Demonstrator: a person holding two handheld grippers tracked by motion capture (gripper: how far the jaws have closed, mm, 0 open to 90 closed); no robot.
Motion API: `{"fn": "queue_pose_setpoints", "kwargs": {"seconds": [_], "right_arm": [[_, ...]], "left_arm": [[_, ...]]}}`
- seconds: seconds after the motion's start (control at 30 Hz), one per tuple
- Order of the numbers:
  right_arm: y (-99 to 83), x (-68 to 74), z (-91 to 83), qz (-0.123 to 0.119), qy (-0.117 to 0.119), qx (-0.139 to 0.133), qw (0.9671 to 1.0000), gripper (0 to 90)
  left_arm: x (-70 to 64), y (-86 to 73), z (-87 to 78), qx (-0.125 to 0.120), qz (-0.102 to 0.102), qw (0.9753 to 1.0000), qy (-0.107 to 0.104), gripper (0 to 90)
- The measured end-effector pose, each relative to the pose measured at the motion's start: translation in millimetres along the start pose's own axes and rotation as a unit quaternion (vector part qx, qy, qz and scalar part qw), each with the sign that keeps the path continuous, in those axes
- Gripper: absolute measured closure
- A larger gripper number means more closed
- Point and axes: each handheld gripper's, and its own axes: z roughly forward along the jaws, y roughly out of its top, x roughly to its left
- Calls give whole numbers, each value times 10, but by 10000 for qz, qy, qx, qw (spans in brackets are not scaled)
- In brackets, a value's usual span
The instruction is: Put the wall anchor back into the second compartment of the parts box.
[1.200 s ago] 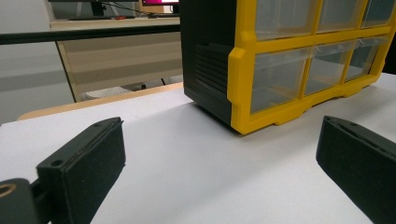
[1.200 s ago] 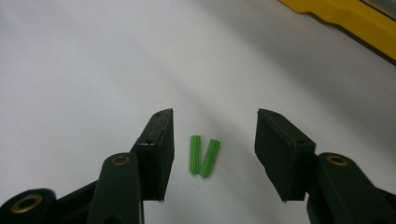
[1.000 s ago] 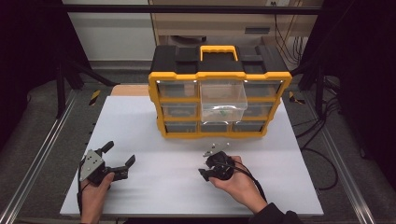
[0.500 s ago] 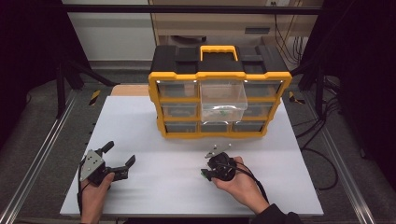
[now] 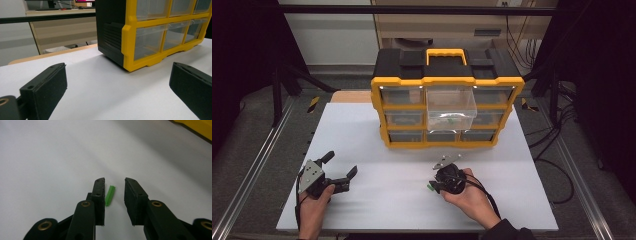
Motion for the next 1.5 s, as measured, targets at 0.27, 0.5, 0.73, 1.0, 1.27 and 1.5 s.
{"fn": "queue_pose_setpoints", "kwargs": {"seconds": [0.27,0.5,0.73,1.0,1.27,1.5], "right_arm": [[-28,-6,21,-62,-2,-31,10000,728],[-38,-2,51,152,14,-9,9999,742],[-51,-1,85,119,20,35,9999,751],[-40,-20,115,157,23,36,9999,760],[-31,-10,132,161,43,17,9999,761],[-25,-5,164,156,32,24,9999,763]], "left_arm": [[-1,5,-10,-18,-4,10000,5,11],[-1,3,-10,-5,0,10000,5,11],[-2,0,-11,-1,-8,10000,-2,11],[-3,1,-11,-7,-5,10000,-4,11],[-6,1,-8,2,7,10000,-13,12],[-6,2,-8,-3,7,10000,-15,11]]}}
